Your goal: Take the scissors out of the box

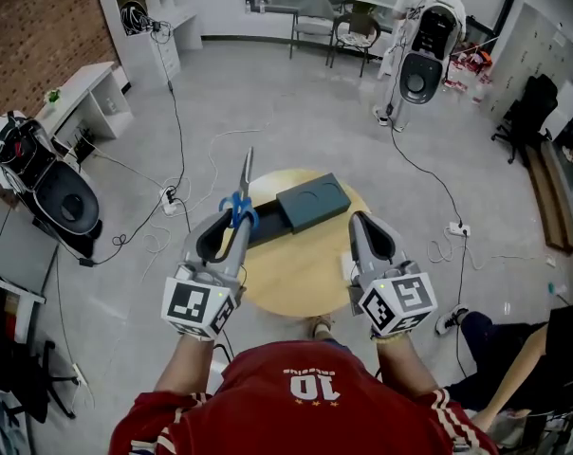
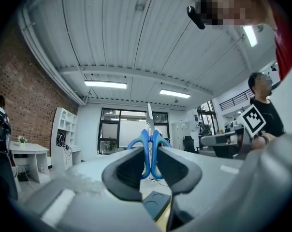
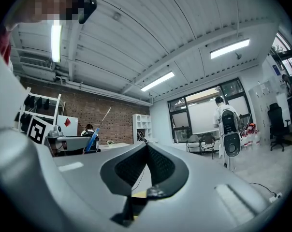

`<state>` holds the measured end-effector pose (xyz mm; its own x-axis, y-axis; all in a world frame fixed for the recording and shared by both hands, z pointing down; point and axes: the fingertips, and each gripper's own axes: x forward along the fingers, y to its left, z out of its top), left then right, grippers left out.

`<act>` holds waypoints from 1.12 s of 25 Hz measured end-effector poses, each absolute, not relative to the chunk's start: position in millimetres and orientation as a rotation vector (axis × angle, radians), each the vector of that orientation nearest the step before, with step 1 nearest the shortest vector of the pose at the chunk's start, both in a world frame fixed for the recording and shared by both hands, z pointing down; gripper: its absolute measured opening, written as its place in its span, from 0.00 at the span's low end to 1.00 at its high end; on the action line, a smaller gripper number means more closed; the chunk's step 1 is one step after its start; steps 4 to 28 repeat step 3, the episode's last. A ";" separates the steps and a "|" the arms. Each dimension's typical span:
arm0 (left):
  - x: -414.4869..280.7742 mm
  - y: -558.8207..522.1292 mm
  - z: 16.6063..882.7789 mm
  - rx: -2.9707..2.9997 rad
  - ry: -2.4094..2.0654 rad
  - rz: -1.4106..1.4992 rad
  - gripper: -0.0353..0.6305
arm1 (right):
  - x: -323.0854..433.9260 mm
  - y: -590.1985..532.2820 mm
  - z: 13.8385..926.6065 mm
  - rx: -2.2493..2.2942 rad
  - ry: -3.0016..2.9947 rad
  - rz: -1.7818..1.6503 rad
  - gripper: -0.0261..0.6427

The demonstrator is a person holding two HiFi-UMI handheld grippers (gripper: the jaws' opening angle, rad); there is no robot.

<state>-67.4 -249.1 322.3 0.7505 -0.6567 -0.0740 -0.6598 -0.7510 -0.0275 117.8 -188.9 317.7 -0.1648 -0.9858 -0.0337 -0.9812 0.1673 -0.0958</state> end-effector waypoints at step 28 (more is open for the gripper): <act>-66.7 -249.1 322.7 -2.887 1.092 0.088 0.20 | 119.3 -188.5 317.9 -1.975 2.329 -0.079 0.04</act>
